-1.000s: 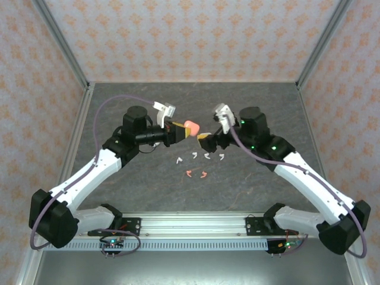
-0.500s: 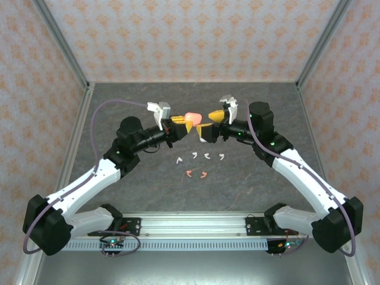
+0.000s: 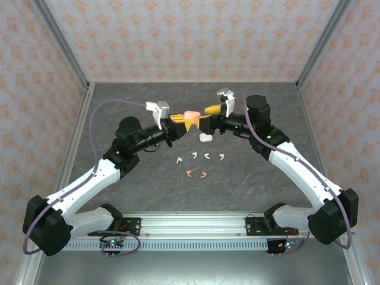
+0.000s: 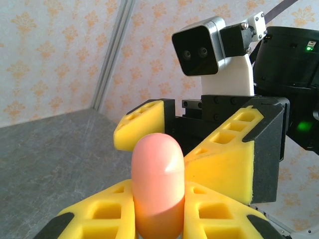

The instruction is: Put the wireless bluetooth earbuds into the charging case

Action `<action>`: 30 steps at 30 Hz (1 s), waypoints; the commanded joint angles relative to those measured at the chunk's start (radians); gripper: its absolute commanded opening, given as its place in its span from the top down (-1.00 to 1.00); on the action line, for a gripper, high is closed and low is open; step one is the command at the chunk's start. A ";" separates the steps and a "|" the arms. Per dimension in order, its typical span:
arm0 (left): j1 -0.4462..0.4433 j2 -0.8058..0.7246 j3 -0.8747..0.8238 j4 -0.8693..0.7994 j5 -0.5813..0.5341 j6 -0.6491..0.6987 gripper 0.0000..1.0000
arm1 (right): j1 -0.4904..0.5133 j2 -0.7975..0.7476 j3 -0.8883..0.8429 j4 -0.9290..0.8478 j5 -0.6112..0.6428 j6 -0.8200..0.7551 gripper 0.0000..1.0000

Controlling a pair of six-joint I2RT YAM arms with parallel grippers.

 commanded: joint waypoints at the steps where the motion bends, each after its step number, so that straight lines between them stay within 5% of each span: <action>1: -0.014 -0.021 -0.001 0.040 0.025 0.026 1.00 | -0.012 0.019 0.051 0.035 0.027 0.001 -0.61; 30: -0.016 -0.041 -0.026 -0.025 -0.048 0.069 1.00 | -0.031 0.014 0.157 -0.124 0.025 -0.055 -0.55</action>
